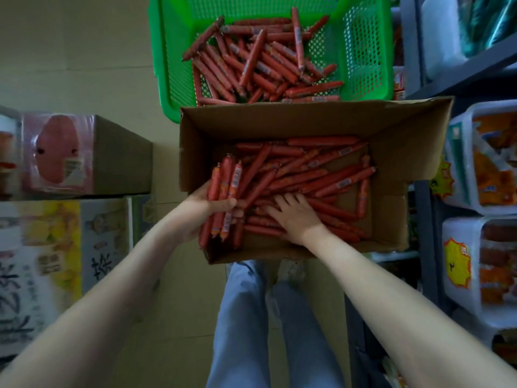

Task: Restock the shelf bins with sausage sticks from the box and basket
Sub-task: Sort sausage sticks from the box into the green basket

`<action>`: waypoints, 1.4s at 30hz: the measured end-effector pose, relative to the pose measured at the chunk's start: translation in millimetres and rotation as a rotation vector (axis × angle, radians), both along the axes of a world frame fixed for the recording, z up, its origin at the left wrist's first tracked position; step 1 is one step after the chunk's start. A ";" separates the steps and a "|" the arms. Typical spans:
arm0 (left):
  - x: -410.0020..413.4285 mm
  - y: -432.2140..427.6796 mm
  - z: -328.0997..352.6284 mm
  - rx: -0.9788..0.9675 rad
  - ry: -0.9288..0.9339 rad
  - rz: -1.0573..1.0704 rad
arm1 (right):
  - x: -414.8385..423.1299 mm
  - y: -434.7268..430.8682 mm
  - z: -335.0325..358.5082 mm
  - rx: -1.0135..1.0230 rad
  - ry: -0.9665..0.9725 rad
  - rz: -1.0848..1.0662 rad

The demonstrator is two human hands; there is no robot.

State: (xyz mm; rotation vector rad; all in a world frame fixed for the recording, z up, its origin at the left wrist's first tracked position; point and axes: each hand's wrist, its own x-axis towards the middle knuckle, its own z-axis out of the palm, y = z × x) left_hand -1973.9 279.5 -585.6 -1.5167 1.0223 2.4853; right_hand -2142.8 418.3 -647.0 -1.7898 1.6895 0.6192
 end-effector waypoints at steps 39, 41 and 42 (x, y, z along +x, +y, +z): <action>76.7 41.8 32.0 0.060 0.068 0.157 | 25.8 -11.8 -3.0 0.481 -0.150 -0.194; 73.6 41.3 31.5 0.054 0.061 0.142 | 23.5 -9.3 -4.4 0.518 -0.140 -0.168; 71.9 41.0 30.4 0.051 0.062 0.132 | 22.5 -7.8 -4.3 0.532 -0.152 -0.174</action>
